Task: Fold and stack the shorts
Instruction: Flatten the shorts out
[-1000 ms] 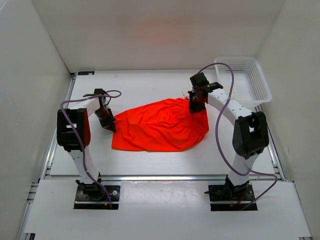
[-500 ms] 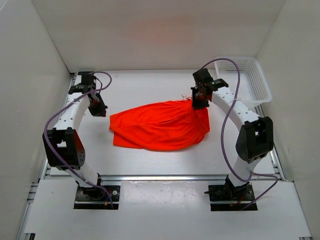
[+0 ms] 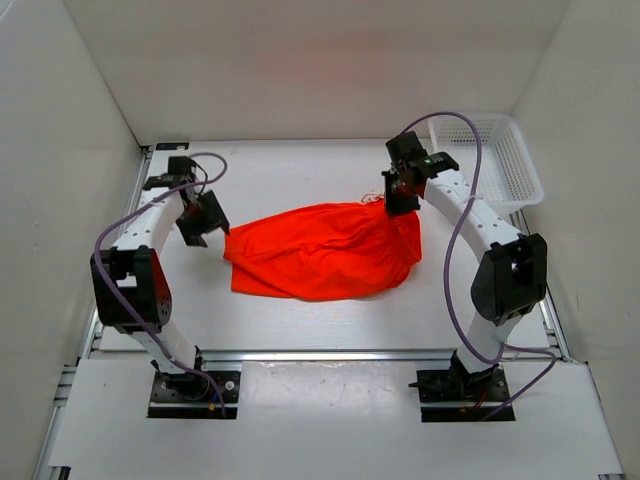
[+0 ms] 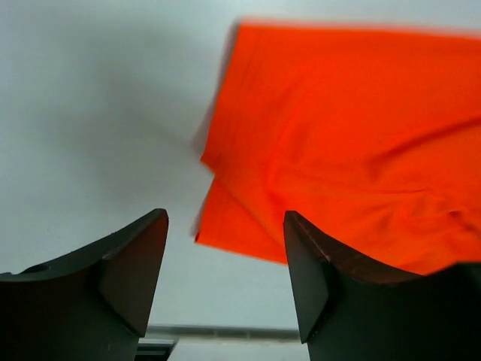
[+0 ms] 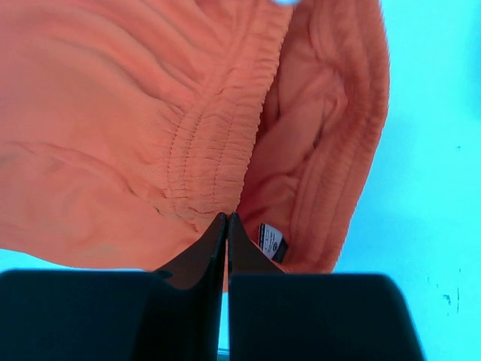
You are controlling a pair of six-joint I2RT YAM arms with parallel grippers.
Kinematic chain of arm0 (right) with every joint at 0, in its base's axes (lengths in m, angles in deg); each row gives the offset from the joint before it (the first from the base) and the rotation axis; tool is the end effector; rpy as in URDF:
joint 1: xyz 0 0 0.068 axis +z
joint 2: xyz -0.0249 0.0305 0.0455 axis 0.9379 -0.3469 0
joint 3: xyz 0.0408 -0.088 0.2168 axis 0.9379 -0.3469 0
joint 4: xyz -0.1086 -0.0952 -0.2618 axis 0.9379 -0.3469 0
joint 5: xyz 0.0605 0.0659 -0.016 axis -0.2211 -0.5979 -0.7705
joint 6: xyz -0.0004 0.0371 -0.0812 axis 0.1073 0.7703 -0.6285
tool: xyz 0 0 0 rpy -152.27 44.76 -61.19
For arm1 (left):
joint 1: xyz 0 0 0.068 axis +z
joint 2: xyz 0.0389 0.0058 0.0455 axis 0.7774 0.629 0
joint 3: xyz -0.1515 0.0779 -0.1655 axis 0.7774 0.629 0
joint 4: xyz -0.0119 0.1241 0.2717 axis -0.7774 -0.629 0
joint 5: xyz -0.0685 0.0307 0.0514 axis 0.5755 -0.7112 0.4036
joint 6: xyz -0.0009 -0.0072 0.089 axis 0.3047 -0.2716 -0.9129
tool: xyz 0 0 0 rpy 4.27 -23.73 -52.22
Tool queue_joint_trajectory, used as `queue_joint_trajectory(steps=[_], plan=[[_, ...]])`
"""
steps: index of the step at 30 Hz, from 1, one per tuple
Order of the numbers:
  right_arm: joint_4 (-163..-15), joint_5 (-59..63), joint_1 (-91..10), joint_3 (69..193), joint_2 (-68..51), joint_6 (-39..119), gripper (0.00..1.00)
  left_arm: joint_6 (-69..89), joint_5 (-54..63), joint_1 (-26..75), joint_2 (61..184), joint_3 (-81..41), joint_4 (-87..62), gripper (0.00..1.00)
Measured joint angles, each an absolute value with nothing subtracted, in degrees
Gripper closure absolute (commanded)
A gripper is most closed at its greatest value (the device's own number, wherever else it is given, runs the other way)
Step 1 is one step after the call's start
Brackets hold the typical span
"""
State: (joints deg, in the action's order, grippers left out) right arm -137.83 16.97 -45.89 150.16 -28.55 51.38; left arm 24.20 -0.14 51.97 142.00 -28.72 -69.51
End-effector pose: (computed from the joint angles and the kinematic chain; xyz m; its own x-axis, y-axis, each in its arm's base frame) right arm 0.4056 0.1679 0.2392 -0.8237 -0.0214 -0.5666 -0.0784 0.9940 0.0764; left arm 0.3866 0.0013 0.1847 -0.8465 -0.4405 -0.2989 -0.3931 0.8959 -0.2070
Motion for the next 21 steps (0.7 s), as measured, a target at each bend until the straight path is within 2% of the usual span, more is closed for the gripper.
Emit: queue_joint_trajectory(steps=[4, 12, 14, 15, 18, 19, 21], plan=[[-138.8, 17.0, -45.9, 145.8, -28.6, 51.2, 1.00, 24.2, 2.3, 52.0, 144.7, -19.3, -68.7, 0.24], [-138.6, 17.0, -45.9, 145.3, -28.6, 50.9, 1.00, 23.5, 3.4, 51.9, 151.9, -20.8, -65.6, 0.24], [-138.6, 17.0, -45.9, 145.1, -28.4, 50.9, 1.00, 23.3, 3.4, 51.9, 154.0, -22.6, -64.9, 0.32], [-138.6, 17.0, -45.9, 144.9, -28.4, 50.9, 1.00, 23.3, 3.4, 51.9, 155.0, -23.3, -64.6, 0.49], [-138.6, 17.0, -45.9, 144.4, -28.3, 50.8, 1.00, 22.8, 3.5, 51.6, 157.6, -24.9, -63.8, 0.83], [-138.6, 17.0, -45.9, 144.4, -28.3, 50.8, 1.00, 22.6, 3.5, 51.5, 158.0, -25.1, -63.7, 0.89], [-138.6, 17.0, -45.9, 144.4, -28.2, 50.8, 1.00, 22.5, 3.5, 51.2, 158.2, -25.2, -63.9, 0.89]])
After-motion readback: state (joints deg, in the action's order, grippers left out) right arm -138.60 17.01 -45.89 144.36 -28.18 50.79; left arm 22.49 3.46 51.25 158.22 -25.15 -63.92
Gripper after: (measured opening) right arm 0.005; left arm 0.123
